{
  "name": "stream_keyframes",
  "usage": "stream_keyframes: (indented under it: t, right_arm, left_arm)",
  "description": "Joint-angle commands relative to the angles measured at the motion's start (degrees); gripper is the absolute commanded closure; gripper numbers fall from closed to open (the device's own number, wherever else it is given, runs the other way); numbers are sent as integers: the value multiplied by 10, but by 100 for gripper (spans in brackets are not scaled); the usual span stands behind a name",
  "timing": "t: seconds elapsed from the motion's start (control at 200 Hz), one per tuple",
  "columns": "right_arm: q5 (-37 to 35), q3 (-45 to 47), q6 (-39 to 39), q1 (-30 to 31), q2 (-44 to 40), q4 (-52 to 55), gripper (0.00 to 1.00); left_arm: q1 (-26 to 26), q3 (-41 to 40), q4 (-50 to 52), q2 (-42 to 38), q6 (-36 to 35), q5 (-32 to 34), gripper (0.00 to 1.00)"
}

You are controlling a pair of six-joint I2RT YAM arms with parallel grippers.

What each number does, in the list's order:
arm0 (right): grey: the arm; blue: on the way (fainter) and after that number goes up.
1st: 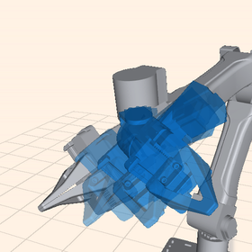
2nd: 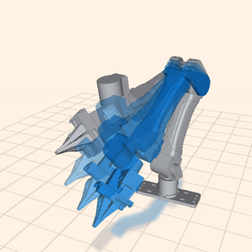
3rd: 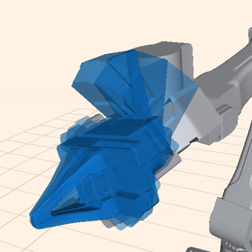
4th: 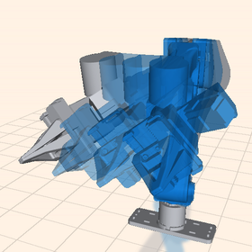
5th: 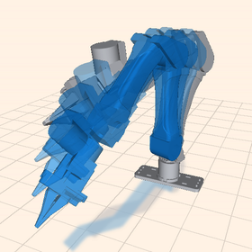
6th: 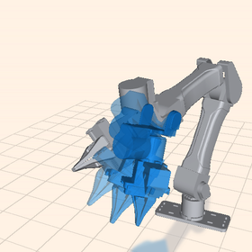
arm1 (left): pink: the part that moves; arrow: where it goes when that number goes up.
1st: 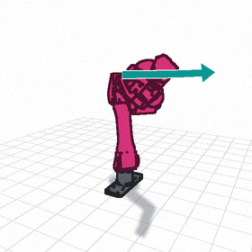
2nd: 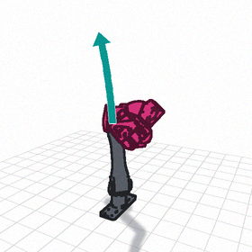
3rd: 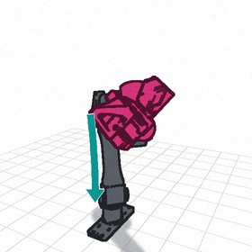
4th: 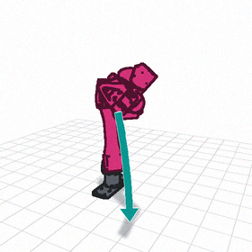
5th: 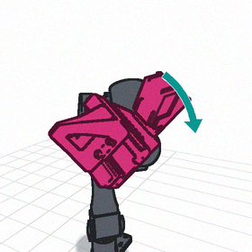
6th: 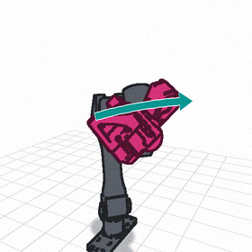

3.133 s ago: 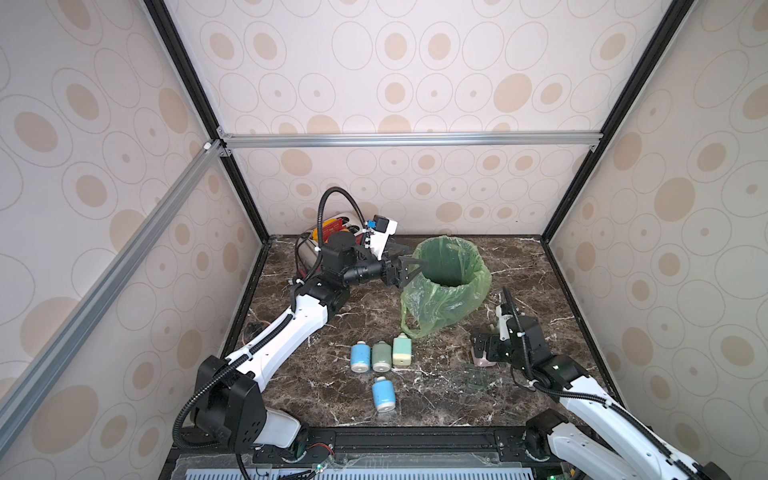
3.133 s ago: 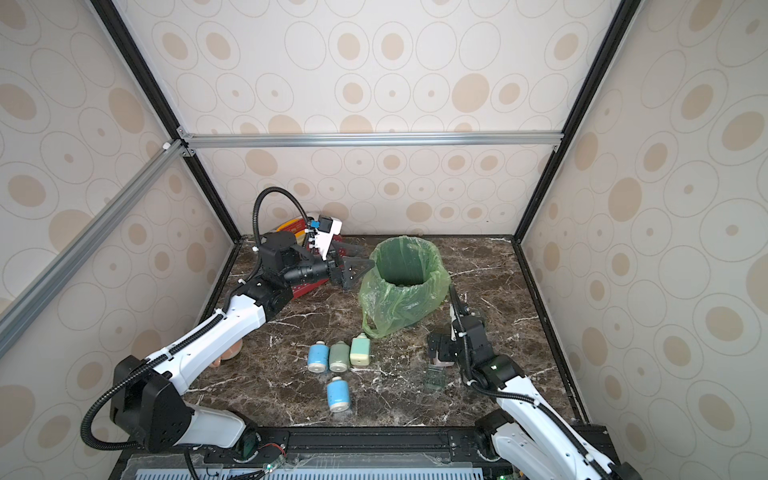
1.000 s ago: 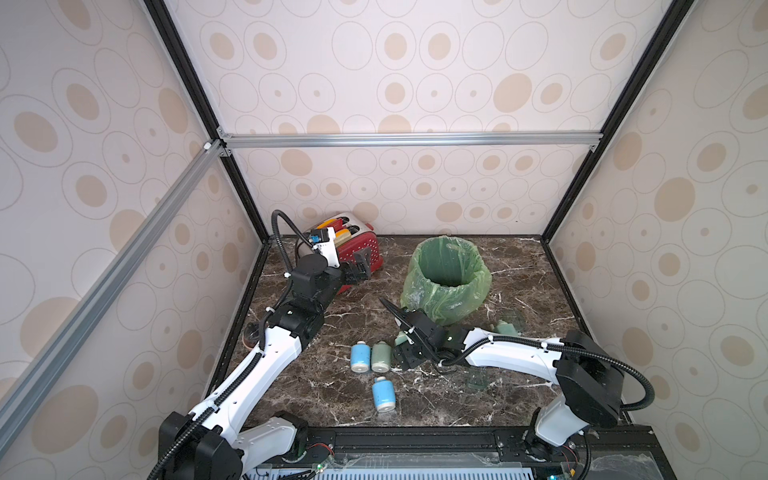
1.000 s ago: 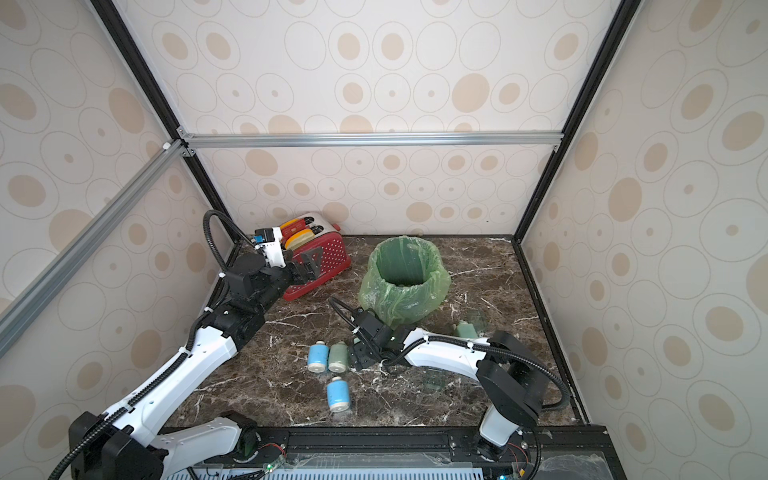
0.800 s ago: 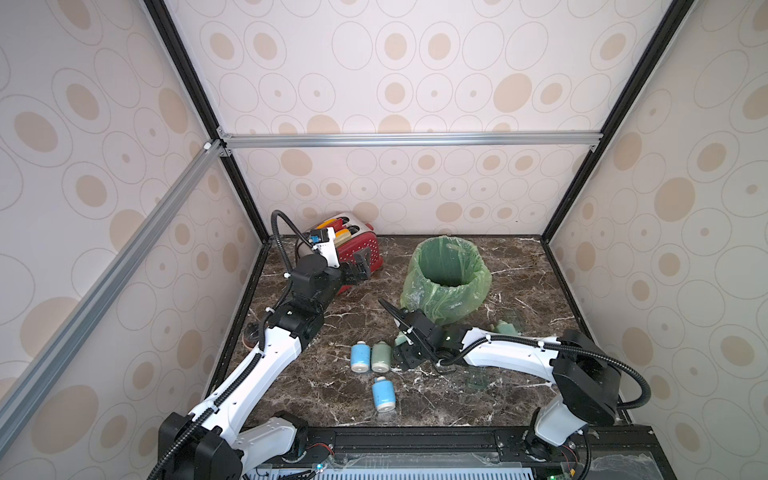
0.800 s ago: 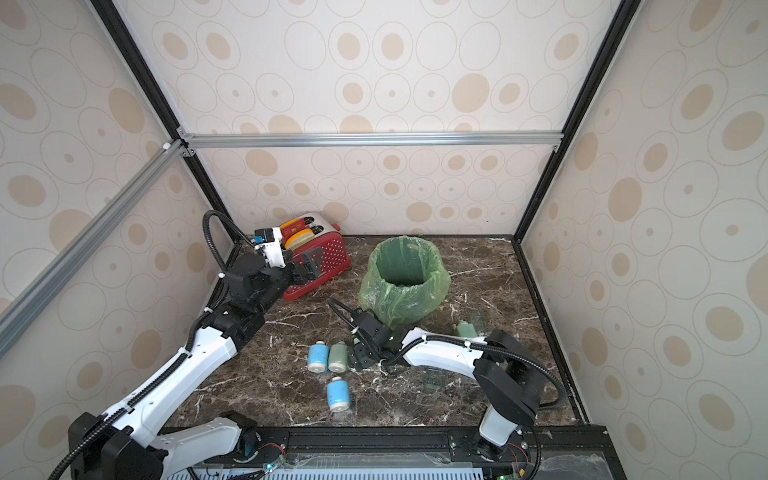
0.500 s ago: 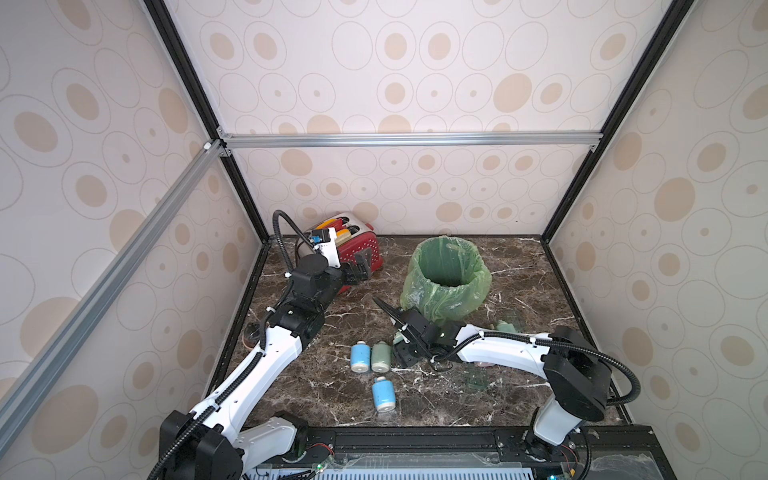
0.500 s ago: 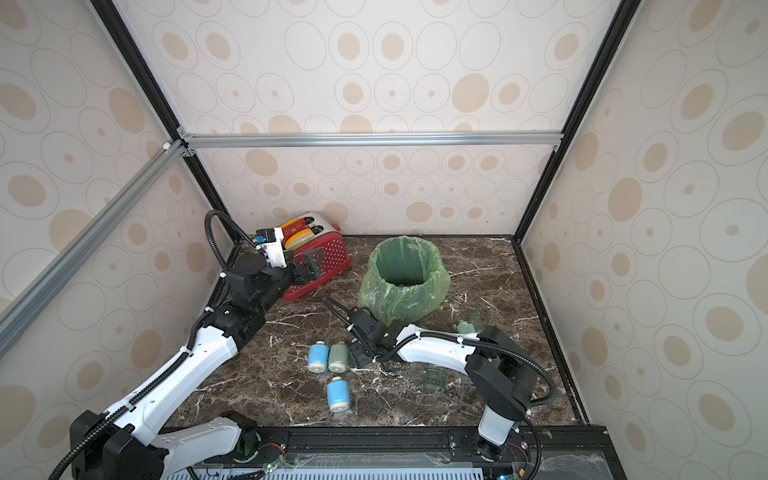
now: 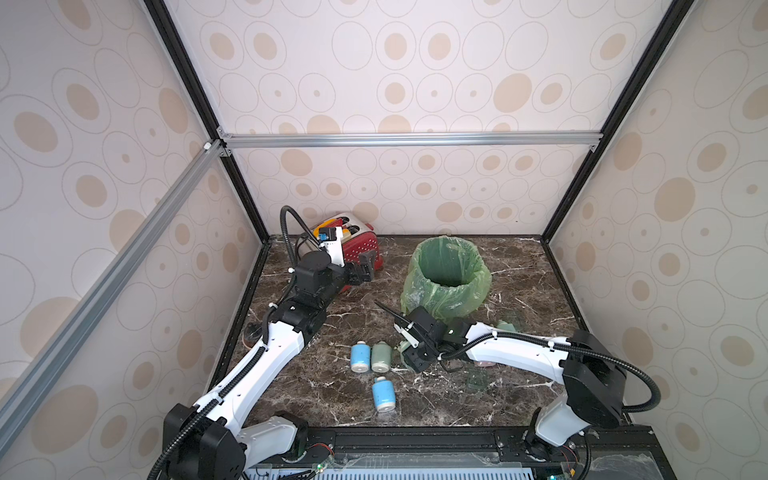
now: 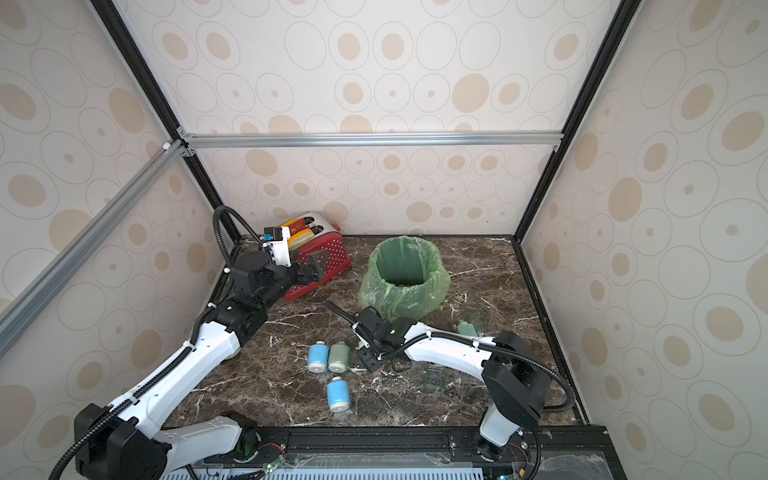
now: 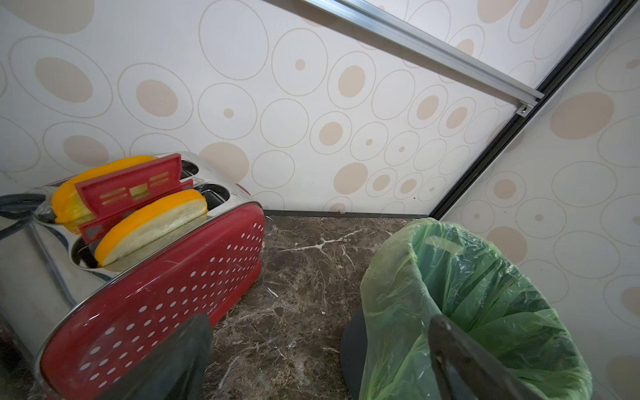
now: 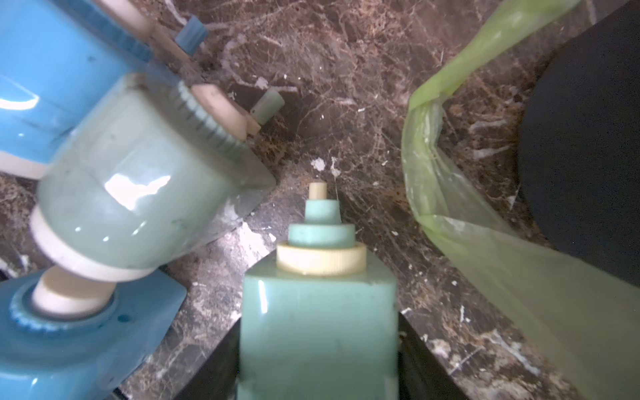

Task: Take out the pencil sharpener tray and clean the shavings
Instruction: Adjust the pencil sharpener at the center of the board.

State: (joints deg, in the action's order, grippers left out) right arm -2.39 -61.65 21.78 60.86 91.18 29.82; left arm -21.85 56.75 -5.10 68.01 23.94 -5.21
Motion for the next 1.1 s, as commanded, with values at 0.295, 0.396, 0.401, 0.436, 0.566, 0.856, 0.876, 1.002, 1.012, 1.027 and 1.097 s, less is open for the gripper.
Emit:
stream_keyframes:
  t: [0.295, 0.396, 0.401, 0.436, 0.566, 0.856, 0.876, 1.002, 1.012, 1.027, 1.097]
  right_arm:
    - [41, 34, -70, -10, -44, 5, 47]
    - [37, 33, -81, -10, -36, 9, 46]
    - [37, 33, -82, -10, -35, 9, 46]
    - [36, 34, -84, -9, -34, 9, 46]
    - [42, 41, -88, -10, -32, 6, 39]
    - [42, 67, -86, -10, -59, -2, 16]
    - [42, 69, -86, -10, -62, 0, 15]
    - [43, 89, -82, -10, -77, -4, 14]
    - [44, 92, -83, -10, -79, -4, 14]
    - [44, 95, -83, -10, -81, -6, 14]
    - [47, 108, -88, -10, -91, -13, 14]
  left_arm:
    - [3, 34, -13, 25, 3, -81, 1]
    - [3, 32, -10, 18, 2, -79, 1]
    - [3, 32, -9, 18, 2, -79, 1]
    - [3, 32, -9, 15, 1, -80, 1]
    - [3, 31, -7, 14, 0, -80, 1]
    - [3, 31, -6, 19, 0, -88, 1]
    - [3, 31, -6, 19, -1, -87, 1]
    - [3, 30, -6, 16, -1, -84, 1]
    - [3, 30, -6, 16, -1, -84, 1]
    - [3, 29, -7, 16, -1, -86, 1]
    - [3, 30, -9, 18, 2, -91, 1]
